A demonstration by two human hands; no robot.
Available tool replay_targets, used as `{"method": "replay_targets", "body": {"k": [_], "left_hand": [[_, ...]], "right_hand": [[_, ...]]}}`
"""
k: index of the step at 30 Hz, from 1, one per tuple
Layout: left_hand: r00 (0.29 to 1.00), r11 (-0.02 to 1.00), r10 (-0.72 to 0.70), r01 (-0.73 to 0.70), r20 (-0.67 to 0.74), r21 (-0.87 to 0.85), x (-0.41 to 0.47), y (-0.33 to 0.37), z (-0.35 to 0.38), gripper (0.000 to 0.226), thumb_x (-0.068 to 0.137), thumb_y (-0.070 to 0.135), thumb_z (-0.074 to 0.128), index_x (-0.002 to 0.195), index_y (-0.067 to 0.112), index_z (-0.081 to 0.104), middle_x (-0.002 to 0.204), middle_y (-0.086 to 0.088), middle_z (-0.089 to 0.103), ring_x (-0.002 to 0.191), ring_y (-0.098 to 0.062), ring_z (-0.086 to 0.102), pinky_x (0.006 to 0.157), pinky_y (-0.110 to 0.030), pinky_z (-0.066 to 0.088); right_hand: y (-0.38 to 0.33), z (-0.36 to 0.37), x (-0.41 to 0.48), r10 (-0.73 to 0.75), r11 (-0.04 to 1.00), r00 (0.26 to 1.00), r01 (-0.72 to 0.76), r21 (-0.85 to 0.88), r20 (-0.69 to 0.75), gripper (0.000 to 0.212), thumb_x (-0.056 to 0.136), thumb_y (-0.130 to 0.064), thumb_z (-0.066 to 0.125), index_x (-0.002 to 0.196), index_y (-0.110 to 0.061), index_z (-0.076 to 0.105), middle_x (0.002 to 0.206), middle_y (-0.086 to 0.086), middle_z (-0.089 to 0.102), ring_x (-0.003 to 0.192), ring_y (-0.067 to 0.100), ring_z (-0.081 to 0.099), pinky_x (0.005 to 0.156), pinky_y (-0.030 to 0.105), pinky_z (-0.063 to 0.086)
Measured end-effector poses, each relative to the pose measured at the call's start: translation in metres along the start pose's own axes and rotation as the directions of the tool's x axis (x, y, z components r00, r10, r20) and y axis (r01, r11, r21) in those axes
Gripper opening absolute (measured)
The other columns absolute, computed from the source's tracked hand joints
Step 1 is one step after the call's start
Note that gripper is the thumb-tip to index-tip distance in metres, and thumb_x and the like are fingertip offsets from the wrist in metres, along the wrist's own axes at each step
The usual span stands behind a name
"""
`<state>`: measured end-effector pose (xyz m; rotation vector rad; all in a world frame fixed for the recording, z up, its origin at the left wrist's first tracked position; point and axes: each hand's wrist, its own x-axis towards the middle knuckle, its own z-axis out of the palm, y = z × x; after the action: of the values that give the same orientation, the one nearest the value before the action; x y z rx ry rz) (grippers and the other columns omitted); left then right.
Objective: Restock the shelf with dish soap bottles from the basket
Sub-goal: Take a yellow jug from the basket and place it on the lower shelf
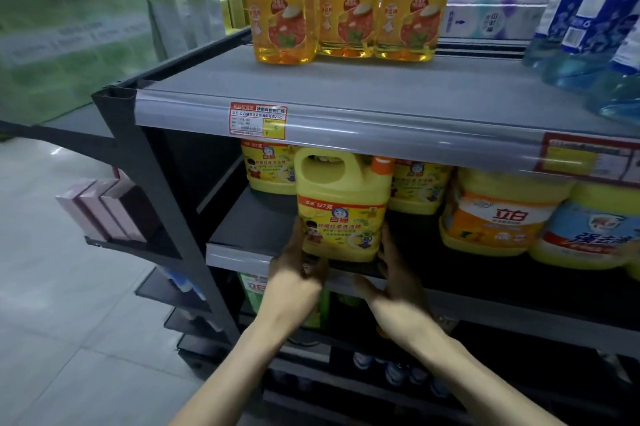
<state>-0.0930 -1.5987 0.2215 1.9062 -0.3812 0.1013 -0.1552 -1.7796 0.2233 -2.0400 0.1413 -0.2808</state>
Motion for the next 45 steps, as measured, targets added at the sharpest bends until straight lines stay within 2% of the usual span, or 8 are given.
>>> {"method": "replay_targets", "body": {"k": [4, 8, 15, 20, 32, 36, 40, 45], "left_hand": [[1.000, 0.993, -0.023, 0.022, 0.007, 0.117, 0.016, -0.003, 0.001, 0.086, 0.094, 0.011, 0.067, 0.166, 0.037, 0.027, 0.108, 0.017, 0.077, 0.094, -0.004, 0.071, 0.064, 0.000, 0.042], [0.998, 0.977, -0.053, 0.056, -0.024, 0.204, 0.035, -0.003, 0.002, 0.093, 0.091, 0.007, 0.067, 0.169, 0.033, 0.023, 0.118, 0.000, 0.080, 0.110, -0.033, 0.071, 0.071, -0.017, 0.041], [1.000, 0.991, 0.004, -0.004, 0.002, 0.132, 0.066, 0.000, -0.001, 0.088, 0.081, 0.026, 0.053, 0.165, 0.037, 0.031, 0.108, 0.012, 0.077, 0.104, -0.021, 0.069, 0.072, -0.019, 0.041], [1.000, 0.986, 0.015, -0.015, 0.002, 0.167, 0.094, -0.002, 0.001, 0.092, 0.082, 0.031, 0.052, 0.169, 0.023, 0.025, 0.114, -0.010, 0.079, 0.106, -0.037, 0.070, 0.068, -0.022, 0.037], [0.999, 0.980, -0.024, 0.019, 0.023, 0.200, 0.119, -0.004, 0.004, 0.088, 0.087, 0.035, 0.050, 0.170, 0.025, 0.022, 0.121, -0.016, 0.075, 0.112, -0.041, 0.067, 0.075, -0.025, 0.039], [0.996, 0.973, -0.053, 0.035, 0.073, 0.227, 0.116, -0.011, 0.001, 0.075, 0.098, 0.014, 0.065, 0.166, 0.025, 0.033, 0.126, -0.015, 0.074, 0.117, -0.040, 0.067, 0.087, -0.035, 0.053], [0.993, 0.960, -0.067, 0.037, 0.100, 0.276, 0.113, -0.015, 0.003, 0.079, 0.097, 0.011, 0.065, 0.167, 0.020, 0.030, 0.117, -0.019, 0.075, 0.108, -0.040, 0.068, 0.084, -0.040, 0.054], [0.988, 0.959, -0.112, 0.079, 0.107, 0.274, 0.122, -0.016, 0.010, 0.086, 0.098, 0.014, 0.066, 0.170, 0.018, 0.019, 0.121, -0.020, 0.073, 0.109, -0.040, 0.067, 0.077, -0.035, 0.048]], "right_hand": [[-0.002, 0.003, 0.011, -0.017, 0.997, 1.000, 0.016, -0.073, -0.003, 0.100, 0.096, -0.017, 0.076, 0.161, -0.038, 0.003, 0.172, 0.002, 0.029, 0.155, 0.021, 0.037, 0.122, 0.047, 0.038], [-0.008, 0.005, 0.027, -0.003, 0.995, 1.000, 0.003, -0.096, 0.008, 0.103, 0.097, -0.018, 0.075, 0.168, -0.032, 0.002, 0.171, 0.001, 0.033, 0.153, 0.019, 0.038, 0.122, 0.044, 0.037], [-0.014, 0.013, 0.067, 0.043, 0.991, 0.999, -0.045, -0.129, -0.013, 0.108, 0.096, -0.021, 0.076, 0.170, -0.027, -0.002, 0.170, 0.005, 0.027, 0.155, 0.024, 0.030, 0.123, 0.041, 0.033], [-0.013, 0.021, 0.090, 0.112, 0.988, 0.994, -0.113, -0.102, -0.018, 0.113, 0.095, -0.023, 0.077, 0.169, -0.029, -0.008, 0.171, 0.007, 0.017, 0.159, 0.026, 0.018, 0.127, 0.042, 0.028], [-0.024, 0.021, 0.115, 0.192, 0.981, 0.981, -0.191, 0.032, -0.038, 0.111, 0.093, -0.017, 0.077, 0.170, -0.027, -0.002, 0.170, 0.006, 0.022, 0.157, 0.026, 0.026, 0.125, 0.041, 0.032], [-0.012, 0.018, 0.111, 0.215, 0.974, 0.976, -0.212, 0.083, -0.031, 0.093, 0.093, -0.016, 0.074, 0.167, -0.035, 0.022, 0.145, -0.013, 0.047, 0.147, 0.023, 0.042, 0.100, 0.027, 0.039], [-0.005, 0.023, 0.109, 0.293, 0.953, 0.955, -0.295, 0.067, 0.036, 0.098, 0.094, -0.031, 0.075, 0.169, -0.039, 0.012, 0.172, -0.007, 0.027, 0.156, 0.023, 0.030, 0.101, 0.026, 0.033], [-0.004, 0.024, 0.119, 0.345, 0.934, 0.938, -0.348, 0.084, 0.040, 0.101, 0.092, -0.034, 0.075, 0.168, -0.043, 0.009, 0.171, -0.005, 0.030, 0.150, 0.025, 0.037, 0.087, 0.023, 0.040]]}}
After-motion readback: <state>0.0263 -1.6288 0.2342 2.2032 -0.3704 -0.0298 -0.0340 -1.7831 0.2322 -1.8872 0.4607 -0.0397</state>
